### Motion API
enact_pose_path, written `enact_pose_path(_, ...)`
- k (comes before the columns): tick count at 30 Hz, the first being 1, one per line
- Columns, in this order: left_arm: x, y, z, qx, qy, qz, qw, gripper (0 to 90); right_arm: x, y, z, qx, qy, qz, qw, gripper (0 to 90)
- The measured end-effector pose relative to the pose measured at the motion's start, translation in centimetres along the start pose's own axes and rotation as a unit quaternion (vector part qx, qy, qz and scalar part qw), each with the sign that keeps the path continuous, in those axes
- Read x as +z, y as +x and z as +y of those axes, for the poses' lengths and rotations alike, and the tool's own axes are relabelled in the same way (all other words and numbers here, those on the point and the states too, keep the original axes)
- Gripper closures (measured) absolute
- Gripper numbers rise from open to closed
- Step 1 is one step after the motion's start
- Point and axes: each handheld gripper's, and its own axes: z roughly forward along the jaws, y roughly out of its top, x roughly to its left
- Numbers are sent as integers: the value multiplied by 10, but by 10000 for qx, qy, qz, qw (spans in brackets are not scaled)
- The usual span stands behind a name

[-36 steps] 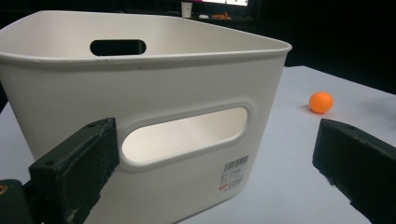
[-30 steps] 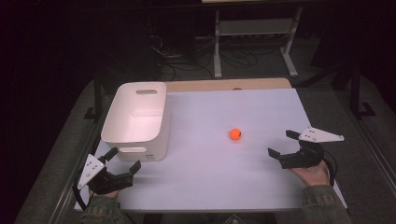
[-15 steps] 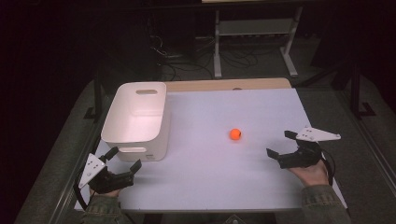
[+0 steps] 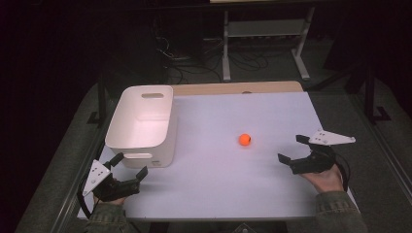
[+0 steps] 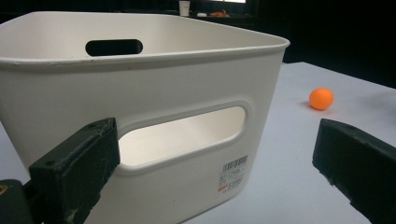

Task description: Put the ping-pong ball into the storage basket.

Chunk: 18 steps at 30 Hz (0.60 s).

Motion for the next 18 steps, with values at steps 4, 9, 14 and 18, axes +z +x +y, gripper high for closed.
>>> enact_pose_path(4,-1,-1,1,-7,-36,9,10000,2,0,-2,4,-14,29,26,10000,0)
enact_pose_path(9,-2,-1,1,9,-51,-40,10000,2,1,-2,11,-85,125,83,9999,0)
enact_pose_path(14,-3,-1,1,-5,-73,-74,9999,2,3,-4,21,-176,211,171,9995,0)
enact_pose_path(18,-3,-2,1,-5,-84,-80,9999,2,5,-5,27,-245,276,193,9991,0)
